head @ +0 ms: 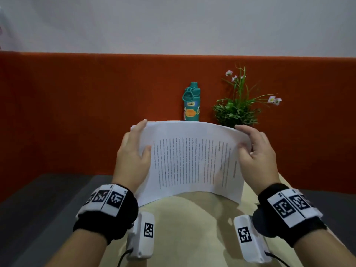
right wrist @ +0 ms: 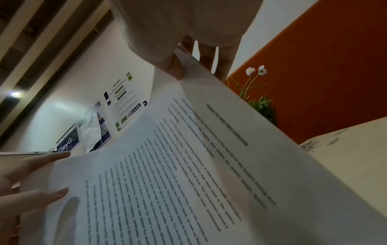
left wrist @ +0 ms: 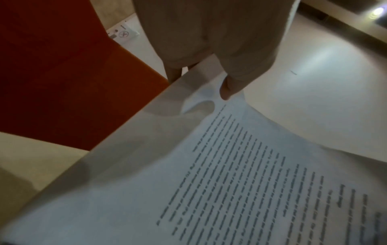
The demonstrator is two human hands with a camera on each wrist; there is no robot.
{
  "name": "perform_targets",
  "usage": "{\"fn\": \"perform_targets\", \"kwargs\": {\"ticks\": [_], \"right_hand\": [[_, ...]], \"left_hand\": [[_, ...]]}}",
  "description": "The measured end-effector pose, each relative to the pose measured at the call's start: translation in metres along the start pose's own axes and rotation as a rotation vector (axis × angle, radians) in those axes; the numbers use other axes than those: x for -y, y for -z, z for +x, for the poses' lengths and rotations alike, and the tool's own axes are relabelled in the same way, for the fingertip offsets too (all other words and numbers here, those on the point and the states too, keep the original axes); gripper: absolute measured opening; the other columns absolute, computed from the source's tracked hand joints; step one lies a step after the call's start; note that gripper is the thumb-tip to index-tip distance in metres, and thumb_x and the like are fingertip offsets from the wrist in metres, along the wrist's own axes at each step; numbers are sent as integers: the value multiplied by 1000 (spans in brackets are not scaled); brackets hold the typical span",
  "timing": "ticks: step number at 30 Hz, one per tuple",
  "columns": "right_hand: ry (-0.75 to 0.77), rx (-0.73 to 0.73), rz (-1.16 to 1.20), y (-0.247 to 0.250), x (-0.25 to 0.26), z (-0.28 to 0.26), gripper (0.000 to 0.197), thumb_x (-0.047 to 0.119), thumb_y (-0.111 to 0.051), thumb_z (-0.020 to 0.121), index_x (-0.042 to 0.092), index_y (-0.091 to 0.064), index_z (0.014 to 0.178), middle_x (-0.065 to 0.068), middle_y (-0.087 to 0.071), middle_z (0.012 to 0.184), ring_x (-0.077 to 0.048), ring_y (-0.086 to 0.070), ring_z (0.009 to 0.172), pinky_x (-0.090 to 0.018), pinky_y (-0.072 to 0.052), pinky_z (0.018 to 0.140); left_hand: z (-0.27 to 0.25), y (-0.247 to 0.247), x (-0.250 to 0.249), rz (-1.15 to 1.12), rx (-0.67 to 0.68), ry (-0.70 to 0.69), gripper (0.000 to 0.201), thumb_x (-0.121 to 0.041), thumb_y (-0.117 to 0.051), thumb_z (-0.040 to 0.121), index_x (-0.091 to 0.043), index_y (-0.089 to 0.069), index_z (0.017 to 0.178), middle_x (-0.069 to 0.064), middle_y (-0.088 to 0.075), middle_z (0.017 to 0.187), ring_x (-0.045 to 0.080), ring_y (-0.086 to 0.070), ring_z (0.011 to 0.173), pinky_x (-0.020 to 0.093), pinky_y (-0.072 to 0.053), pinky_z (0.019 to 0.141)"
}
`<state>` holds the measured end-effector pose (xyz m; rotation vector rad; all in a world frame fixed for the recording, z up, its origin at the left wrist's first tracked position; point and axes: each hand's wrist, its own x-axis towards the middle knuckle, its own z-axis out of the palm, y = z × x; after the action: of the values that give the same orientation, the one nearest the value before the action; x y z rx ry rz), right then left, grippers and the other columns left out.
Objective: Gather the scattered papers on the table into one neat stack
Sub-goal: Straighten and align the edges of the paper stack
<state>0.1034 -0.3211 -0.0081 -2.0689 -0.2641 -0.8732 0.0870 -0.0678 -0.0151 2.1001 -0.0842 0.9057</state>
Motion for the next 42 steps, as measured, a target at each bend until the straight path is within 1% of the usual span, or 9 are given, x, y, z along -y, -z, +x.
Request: {"fn": "perform_targets", "kwargs": {"ticks": [3,5,11,16,19,22,27,31,42], "right_hand": [[4,0,-8,3,0,0,42,11,-47,93,33,-51,128,10,-46,110,2,-46,86,-22,-43,71],[-20,30,-46,4,2,0,40,14,-48,92,35,-52,126,11,-48,109,-4,-46,91,-31,-46,76],[-157,68,119,6,3,-1,52,12,-47,93,35,-36,138,6,-54,111,-10,-57,88,-36,-53,75],[-353,58,381,1,-5,1,49,9,-51,92,28,-34,134,6,-52,105,-5,-55,88,-30,-48,71],[-495,95,514,-4,-7,1,25,10,-54,91,18,-53,114,3,-60,93,-19,-58,87,-29,-42,63],[-553,83,576,-6,-3,0,16,8,-49,91,20,-59,89,-1,-61,83,-21,-56,79,-32,-41,64],[-466,10,596,3,2,1,13,12,-51,91,22,-59,87,1,-60,83,-14,-57,74,-29,-40,61],[-502,97,555,2,-1,-11,15,19,-56,91,13,-62,103,-1,-66,88,-17,-60,80,-28,-43,61],[-486,74,535,8,-4,-15,7,19,-57,92,26,-61,90,4,-68,89,-11,-63,80,-23,-43,60]], "left_hand": [[2,3,1,11,-43,-22,52,-7,-52,92,-30,-43,138,-4,-49,125,7,-48,98,16,-40,82],[3,5,-1,27,-45,-34,48,-8,-53,91,-30,-47,134,-6,-50,115,11,-51,87,30,-50,81],[6,8,0,50,-47,-31,46,-16,-55,91,-31,-49,134,-4,-51,105,1,-47,76,26,-49,71],[3,8,-3,46,-19,-14,60,-16,-57,90,-36,-37,142,-2,-44,117,13,-52,99,23,-45,80],[1,2,3,-258,-63,237,73,-13,-67,84,-31,-25,140,0,-51,118,16,-58,100,34,-48,87],[-1,-4,4,-584,-8,514,31,-13,-63,87,-20,-47,112,8,-63,110,17,-64,83,33,-51,68],[4,2,-3,-562,-73,414,19,-8,-56,87,-27,-57,84,-4,-64,81,12,-62,70,21,-48,53],[-5,0,2,-551,-45,493,18,-7,-55,87,-24,-58,85,0,-63,82,15,-61,71,25,-44,56],[-7,-14,5,-504,-68,639,23,-9,-56,83,-18,-53,103,3,-63,94,24,-63,90,29,-46,63]]}}
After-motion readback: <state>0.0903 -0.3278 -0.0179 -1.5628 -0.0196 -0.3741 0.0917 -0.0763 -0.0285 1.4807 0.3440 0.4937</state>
